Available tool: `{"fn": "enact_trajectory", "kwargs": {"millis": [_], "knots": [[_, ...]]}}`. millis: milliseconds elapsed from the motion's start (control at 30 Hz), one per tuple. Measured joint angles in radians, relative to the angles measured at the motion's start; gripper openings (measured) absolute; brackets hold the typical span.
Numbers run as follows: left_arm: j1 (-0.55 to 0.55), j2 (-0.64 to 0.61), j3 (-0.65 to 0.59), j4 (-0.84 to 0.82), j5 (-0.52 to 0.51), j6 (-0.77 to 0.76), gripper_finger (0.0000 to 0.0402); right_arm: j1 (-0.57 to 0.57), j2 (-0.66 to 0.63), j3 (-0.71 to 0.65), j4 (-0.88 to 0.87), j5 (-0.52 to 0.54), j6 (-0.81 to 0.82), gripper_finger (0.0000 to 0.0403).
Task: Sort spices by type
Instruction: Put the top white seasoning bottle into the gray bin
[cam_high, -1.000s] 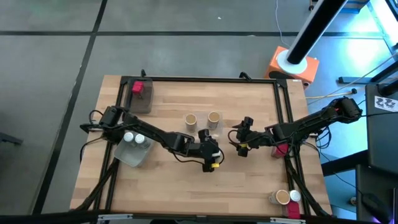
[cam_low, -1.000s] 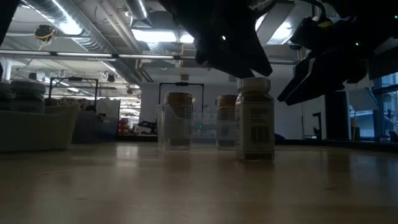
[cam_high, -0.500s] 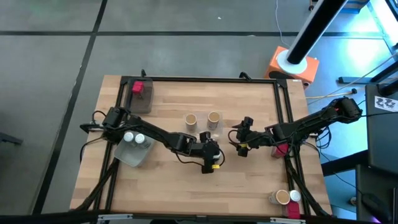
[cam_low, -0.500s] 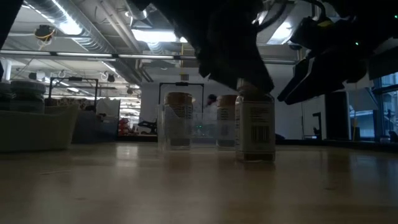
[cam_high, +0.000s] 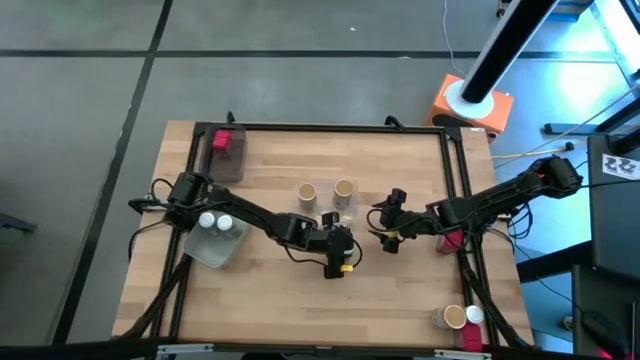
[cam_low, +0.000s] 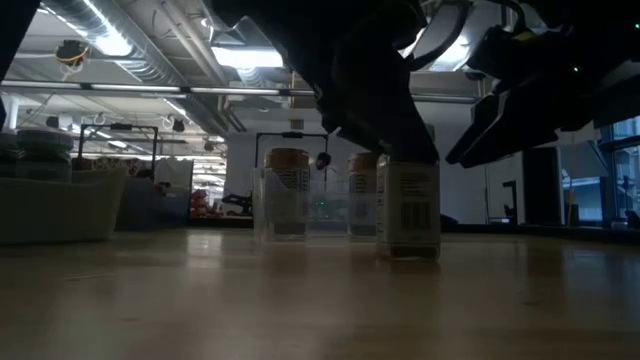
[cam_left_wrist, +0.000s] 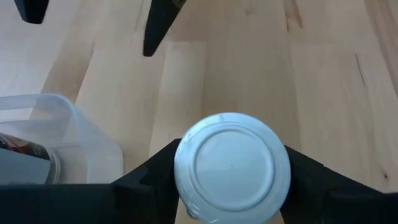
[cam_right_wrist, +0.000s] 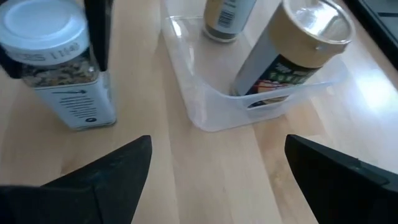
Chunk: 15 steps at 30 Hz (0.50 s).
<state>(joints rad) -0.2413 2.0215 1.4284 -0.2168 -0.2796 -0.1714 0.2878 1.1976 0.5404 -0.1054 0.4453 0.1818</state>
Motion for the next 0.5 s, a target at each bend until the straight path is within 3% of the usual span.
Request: {"fn": "enact_trajectory", "kwargs": {"millis": [233,500], "knots": [[-0.033,-0.051,-0.001,-0.056,-0.024,0.018,0.0187,0.000,-0.001,0.000,0.000,-0.012,0.000,0.0365],[-0.106,-0.197,0.000,-0.288,-0.192,-0.079,0.0187,0.000,-0.001,0.000,0.000,-0.011,0.000,0.0365]]}}
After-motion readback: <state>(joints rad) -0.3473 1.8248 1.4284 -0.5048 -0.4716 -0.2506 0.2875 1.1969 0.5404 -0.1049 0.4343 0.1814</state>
